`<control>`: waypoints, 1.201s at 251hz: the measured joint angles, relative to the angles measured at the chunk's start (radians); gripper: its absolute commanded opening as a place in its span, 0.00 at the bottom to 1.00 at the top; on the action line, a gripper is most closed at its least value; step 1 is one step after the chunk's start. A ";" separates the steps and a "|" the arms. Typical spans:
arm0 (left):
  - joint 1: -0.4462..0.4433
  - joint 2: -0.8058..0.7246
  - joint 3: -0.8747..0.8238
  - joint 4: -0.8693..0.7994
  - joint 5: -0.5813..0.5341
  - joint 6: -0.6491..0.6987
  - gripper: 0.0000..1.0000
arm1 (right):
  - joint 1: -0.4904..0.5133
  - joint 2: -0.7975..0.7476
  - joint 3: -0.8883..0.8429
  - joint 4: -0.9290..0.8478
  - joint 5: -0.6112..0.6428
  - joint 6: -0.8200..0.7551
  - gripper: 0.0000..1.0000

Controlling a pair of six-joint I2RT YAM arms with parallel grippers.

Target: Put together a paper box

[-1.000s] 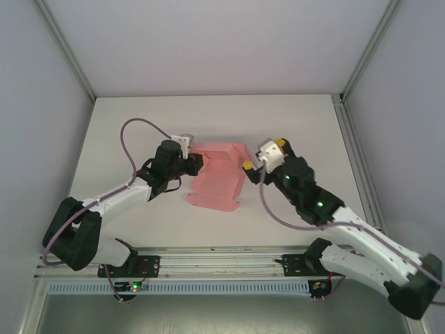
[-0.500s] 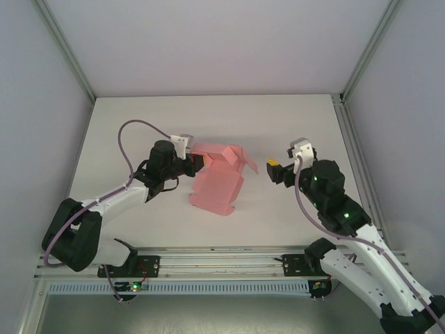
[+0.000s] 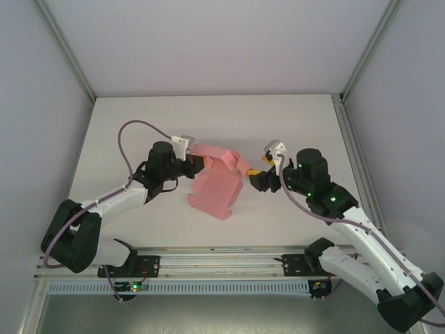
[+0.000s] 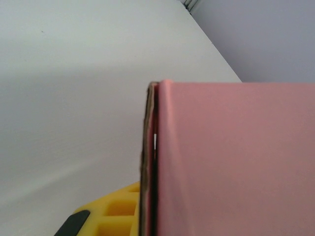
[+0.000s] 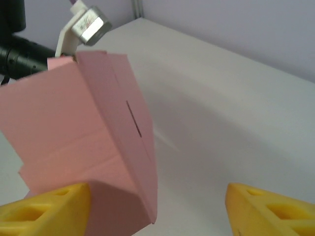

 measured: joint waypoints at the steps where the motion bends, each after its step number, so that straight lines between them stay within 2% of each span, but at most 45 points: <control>1: 0.000 0.000 0.000 0.000 0.000 0.000 0.00 | 0.001 0.002 0.000 0.000 0.000 -0.001 0.66; 67: 0.001 0.000 0.001 -0.018 -0.023 -0.002 0.00 | 0.113 0.123 0.045 0.017 0.000 -0.034 0.59; 132: 0.000 0.013 0.040 -0.094 -0.084 -0.019 0.00 | 0.178 0.220 0.089 0.053 0.192 -0.037 0.59; 139: 0.000 0.014 0.042 -0.100 -0.092 -0.019 0.00 | 0.178 0.228 0.096 0.053 0.206 -0.033 0.62; 152: 0.000 0.014 0.044 -0.107 -0.105 -0.019 0.00 | 0.178 0.241 0.113 0.044 0.225 -0.021 0.75; 167: 0.000 0.014 0.044 -0.114 -0.127 -0.020 0.00 | 0.178 0.249 0.130 0.036 0.236 -0.012 0.79; 171: 0.000 0.014 0.044 -0.118 -0.138 -0.022 0.00 | 0.178 0.249 0.134 0.034 0.241 -0.002 0.84; 177: 0.000 0.014 0.044 -0.123 -0.153 -0.025 0.00 | 0.178 0.250 0.137 0.033 0.251 0.002 0.96; 183: 0.000 0.014 0.045 -0.131 -0.172 -0.032 0.00 | 0.178 0.249 0.140 0.031 0.264 0.017 0.98; 211: 0.000 0.014 0.046 -0.154 -0.259 -0.067 0.00 | 0.184 0.224 0.135 0.024 0.373 0.106 0.98; 244: 0.000 0.014 0.045 -0.145 -0.333 -0.131 0.00 | 0.181 0.132 0.044 0.045 0.487 0.317 0.98; 270: 0.000 0.013 0.043 -0.116 -0.356 -0.165 0.00 | 0.177 0.096 -0.055 0.127 0.454 0.463 0.93; 301: 0.000 0.010 0.043 -0.093 -0.369 -0.186 0.00 | 0.177 0.146 -0.089 0.211 0.358 0.568 0.83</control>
